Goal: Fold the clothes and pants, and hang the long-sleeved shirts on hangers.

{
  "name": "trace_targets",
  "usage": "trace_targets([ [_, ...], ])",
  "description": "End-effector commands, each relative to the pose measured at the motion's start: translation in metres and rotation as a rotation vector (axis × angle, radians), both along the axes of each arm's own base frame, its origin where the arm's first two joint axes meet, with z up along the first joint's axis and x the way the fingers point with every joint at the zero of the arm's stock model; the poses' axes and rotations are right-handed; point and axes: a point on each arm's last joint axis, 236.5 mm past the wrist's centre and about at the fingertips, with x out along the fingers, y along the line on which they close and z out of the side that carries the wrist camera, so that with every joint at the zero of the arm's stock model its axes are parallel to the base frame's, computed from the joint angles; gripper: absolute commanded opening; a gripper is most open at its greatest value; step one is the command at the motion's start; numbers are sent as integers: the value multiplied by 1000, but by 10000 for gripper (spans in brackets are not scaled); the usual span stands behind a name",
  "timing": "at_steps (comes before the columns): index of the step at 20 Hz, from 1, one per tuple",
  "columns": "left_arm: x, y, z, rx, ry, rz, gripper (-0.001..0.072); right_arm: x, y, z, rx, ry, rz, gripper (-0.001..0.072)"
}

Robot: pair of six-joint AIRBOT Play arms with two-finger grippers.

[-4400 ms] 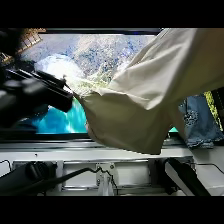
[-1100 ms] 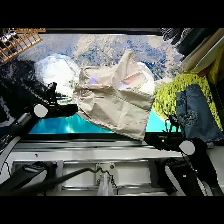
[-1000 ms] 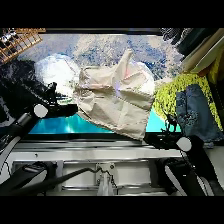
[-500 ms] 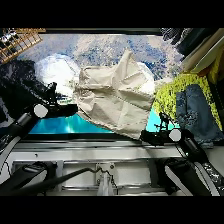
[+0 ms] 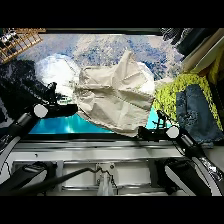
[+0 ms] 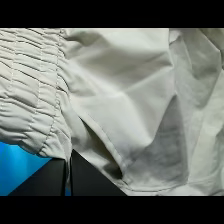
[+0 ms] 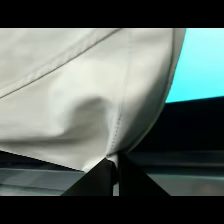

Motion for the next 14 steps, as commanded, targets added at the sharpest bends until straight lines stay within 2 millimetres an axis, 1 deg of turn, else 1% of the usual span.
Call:
trace_targets([
  [1, 6, 3, 5, 14, -33, 2, 13, 15, 14, 19, 59, -53, 14, 14],
  [2, 8, 3, 12, 18, -59, -9, 12, 25, 17, 33, 67, -91, 34, 13],
  [3, 12, 2, 24, 18, -97, -24, 12, 39, 20, 55, 78, -156, 53, 13],
  [4, 19, 1, 42, 16, -151, -36, 11, 56, 24, 83, 89, -236, 65, 13],
  [5, 28, 0, 69, 15, -224, -44, 11, 74, 26, 118, 97, -337, 69, 13],
  [6, 37, 2, 98, 28, -303, -51, 11, 94, 26, 162, 99, -462, 71, 12],
  [7, 46, 5, 135, 48, -398, -59, 10, 110, 24, 207, 83, -584, 78, 13],
  [8, 51, 7, 172, 61, -486, -65, 10, 123, 19, 258, 51, -712, 89, 12],
  [9, 54, 8, 216, 60, -579, -65, 10, 131, 14, 305, 19, -825, 97, 12],
  [10, 52, 7, 259, 47, -663, -67, 10, 136, 8, 356, -13, -945, 96, 12],
  [11, 47, 5, 297, 34, -728, -72, 10, 135, 2, 400, -39, -1050, 89, 12],
  [12, 38, 3, 335, 22, -788, -86, 10, 129, -4, 444, -60, -1149, 79, 12],
  [13, 27, 0, 367, 11, -838, -104, 10, 120, -8, 482, -71, -1236, 69, 12],
  [14, 12, -4, 399, 7, -900, -132, 10, 111, -11, 512, -72, -1304, 61, 12],
])
